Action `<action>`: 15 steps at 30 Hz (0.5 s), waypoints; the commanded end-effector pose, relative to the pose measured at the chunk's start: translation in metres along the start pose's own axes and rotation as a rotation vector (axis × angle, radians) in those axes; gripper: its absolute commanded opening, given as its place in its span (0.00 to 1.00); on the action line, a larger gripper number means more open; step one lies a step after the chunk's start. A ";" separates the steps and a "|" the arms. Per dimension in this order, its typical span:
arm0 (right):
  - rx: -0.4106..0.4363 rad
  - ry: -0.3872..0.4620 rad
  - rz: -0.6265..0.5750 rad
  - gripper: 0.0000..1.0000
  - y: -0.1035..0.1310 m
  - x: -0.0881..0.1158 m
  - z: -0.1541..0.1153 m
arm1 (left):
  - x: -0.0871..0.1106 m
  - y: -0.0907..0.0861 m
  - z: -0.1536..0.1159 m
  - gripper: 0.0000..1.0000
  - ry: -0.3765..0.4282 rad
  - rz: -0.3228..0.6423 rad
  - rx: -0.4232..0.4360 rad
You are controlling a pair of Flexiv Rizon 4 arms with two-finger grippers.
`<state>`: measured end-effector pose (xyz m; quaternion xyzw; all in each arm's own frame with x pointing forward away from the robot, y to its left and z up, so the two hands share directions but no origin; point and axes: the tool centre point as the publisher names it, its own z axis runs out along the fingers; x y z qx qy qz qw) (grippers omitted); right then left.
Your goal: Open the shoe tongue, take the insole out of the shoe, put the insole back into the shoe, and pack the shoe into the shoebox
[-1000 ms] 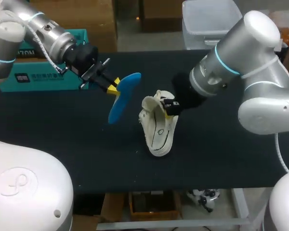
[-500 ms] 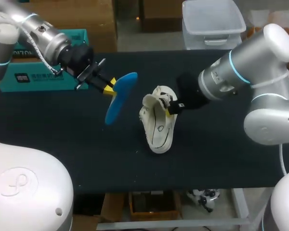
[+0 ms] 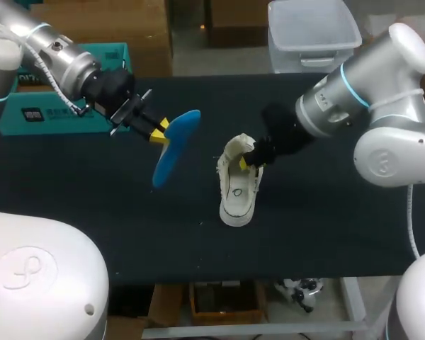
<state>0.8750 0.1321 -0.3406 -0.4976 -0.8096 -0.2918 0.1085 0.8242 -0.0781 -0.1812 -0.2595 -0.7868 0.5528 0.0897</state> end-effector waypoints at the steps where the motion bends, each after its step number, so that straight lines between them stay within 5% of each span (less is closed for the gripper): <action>1: 0.062 -0.007 0.020 1.00 -0.005 0.003 -0.020 | 0.003 -0.005 0.005 0.00 -0.006 0.004 -0.007; 15: 0.107 -0.022 0.083 1.00 -0.030 0.008 -0.071 | 0.010 -0.026 0.029 0.00 0.123 0.078 0.084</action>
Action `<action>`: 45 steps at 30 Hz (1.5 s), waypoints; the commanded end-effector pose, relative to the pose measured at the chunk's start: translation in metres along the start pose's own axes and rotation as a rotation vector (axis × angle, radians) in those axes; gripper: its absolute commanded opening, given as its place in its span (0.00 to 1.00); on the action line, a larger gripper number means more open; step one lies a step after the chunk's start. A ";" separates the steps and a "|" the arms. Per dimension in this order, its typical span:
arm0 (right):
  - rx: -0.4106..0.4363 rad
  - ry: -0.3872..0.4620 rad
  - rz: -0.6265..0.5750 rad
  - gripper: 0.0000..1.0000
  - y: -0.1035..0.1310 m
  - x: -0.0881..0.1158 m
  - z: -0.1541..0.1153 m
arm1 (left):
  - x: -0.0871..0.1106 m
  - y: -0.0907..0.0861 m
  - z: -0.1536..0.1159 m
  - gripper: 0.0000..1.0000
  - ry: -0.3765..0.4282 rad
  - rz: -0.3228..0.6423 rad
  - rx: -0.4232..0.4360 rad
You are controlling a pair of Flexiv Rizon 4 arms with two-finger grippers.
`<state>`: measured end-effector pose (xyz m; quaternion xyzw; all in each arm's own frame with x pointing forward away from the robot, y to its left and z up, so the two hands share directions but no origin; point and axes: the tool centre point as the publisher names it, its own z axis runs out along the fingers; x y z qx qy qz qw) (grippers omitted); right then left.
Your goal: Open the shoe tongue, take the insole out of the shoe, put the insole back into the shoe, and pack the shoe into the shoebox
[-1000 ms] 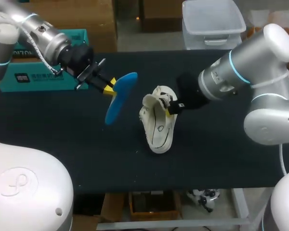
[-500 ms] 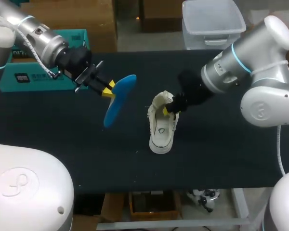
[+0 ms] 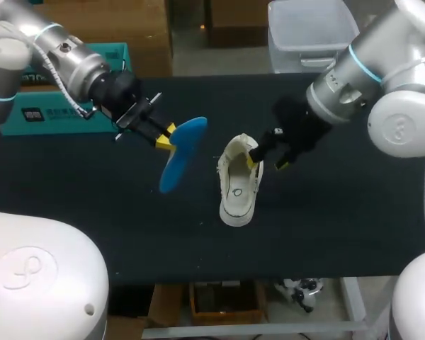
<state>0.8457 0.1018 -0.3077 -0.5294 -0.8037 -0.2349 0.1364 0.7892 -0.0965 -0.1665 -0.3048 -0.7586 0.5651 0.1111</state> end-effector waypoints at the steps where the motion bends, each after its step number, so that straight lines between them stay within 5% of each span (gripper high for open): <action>1: -0.003 0.007 -0.004 1.00 -0.009 0.000 -0.023 | -0.009 0.002 0.007 0.00 0.067 0.037 0.050; 5: -0.003 0.007 -0.004 1.00 -0.009 0.000 -0.023 | -0.018 0.000 0.011 0.00 0.148 0.022 0.093; 30: -0.003 0.007 -0.004 1.00 -0.009 0.000 -0.023 | -0.016 0.000 0.008 0.00 0.171 0.030 0.108; 31: -0.004 0.032 0.031 1.00 -0.007 -0.002 -0.024 | -0.014 -0.001 0.008 0.00 0.136 0.026 0.096; 45: 0.010 0.169 0.260 1.00 -0.022 0.009 -0.033 | 0.001 -0.022 0.028 0.00 0.283 0.130 0.289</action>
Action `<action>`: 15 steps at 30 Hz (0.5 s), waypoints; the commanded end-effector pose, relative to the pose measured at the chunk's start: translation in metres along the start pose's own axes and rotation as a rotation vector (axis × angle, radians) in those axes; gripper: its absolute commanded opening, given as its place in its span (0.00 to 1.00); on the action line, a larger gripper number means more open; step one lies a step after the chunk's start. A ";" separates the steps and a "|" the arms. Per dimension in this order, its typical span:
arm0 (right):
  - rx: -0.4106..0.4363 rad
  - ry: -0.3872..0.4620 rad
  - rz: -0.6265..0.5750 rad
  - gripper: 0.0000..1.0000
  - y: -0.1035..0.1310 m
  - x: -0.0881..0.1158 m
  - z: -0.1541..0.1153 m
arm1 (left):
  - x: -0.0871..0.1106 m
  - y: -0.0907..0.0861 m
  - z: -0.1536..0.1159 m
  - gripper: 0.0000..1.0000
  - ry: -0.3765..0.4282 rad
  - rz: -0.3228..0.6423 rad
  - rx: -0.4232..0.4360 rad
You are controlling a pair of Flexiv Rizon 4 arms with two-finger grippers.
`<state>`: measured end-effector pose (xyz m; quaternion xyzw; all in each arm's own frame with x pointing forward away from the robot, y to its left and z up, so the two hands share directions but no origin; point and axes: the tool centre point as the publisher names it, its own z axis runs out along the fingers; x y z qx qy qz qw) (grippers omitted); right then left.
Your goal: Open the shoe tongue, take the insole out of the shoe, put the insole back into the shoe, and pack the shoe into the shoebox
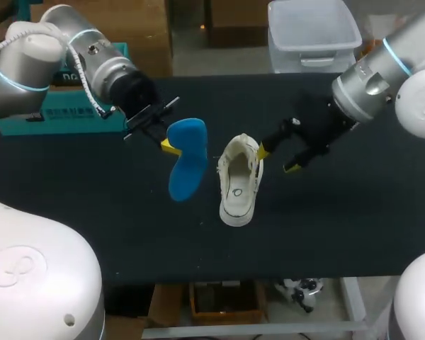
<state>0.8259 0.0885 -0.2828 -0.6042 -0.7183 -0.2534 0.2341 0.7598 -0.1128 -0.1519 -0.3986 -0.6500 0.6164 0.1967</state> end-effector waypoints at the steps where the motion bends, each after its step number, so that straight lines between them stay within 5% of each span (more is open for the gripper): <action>1: -0.002 0.015 0.015 1.00 -0.008 0.000 -0.004 | -0.010 0.006 0.003 0.00 0.066 0.012 0.071; 7: -0.021 0.065 0.036 1.00 -0.020 0.006 0.000 | -0.012 0.002 0.014 0.00 0.108 0.031 0.102; 15: 0.041 0.103 0.280 1.00 -0.032 0.003 0.009 | -0.016 -0.002 0.026 0.00 0.181 0.037 0.165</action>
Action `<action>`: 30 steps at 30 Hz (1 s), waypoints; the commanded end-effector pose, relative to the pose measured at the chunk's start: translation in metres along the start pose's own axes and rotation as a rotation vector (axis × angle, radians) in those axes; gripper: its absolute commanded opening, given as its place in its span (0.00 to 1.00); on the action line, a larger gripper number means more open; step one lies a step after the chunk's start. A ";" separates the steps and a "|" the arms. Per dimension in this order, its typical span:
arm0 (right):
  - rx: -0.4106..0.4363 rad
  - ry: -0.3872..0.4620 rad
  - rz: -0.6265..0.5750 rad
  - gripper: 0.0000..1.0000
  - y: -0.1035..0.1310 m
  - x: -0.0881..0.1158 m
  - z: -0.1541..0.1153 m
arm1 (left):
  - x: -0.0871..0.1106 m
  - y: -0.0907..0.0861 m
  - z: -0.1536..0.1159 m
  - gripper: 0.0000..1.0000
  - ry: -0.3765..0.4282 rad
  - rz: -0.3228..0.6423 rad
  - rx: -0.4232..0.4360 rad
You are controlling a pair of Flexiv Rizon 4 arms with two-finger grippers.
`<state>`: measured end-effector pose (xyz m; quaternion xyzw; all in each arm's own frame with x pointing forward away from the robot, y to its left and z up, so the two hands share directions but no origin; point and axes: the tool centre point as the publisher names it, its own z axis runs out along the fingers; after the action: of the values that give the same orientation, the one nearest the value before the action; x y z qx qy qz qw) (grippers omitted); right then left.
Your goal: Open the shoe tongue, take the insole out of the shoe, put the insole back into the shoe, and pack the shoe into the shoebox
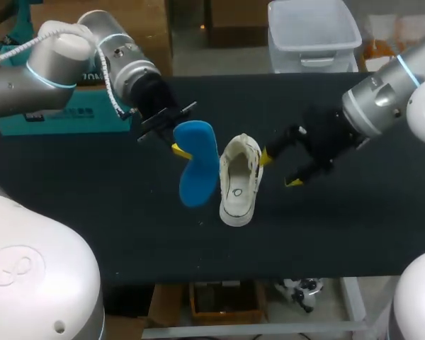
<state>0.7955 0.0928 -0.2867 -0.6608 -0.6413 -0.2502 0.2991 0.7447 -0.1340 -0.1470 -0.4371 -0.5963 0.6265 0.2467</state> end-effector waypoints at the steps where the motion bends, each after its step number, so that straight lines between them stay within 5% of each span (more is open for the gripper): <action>1: 0.034 -0.005 0.103 1.00 -0.004 -0.002 0.003 | -0.008 0.006 0.001 0.00 0.064 0.008 0.064; 14: 0.122 -0.066 0.305 1.00 -0.017 0.025 -0.005 | -0.006 0.007 0.013 0.00 0.110 0.027 0.082; 28: 0.122 -0.066 0.305 1.00 -0.017 0.025 -0.005 | -0.006 0.005 0.013 0.00 0.150 0.036 0.083; 30: 0.118 -0.010 0.355 1.00 -0.017 0.027 -0.004 | -0.006 0.005 0.015 0.00 0.155 0.041 0.070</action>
<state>0.7813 0.1111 -0.2619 -0.7413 -0.5486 -0.1452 0.3583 0.7350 -0.1455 -0.1526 -0.4837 -0.5448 0.6189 0.2936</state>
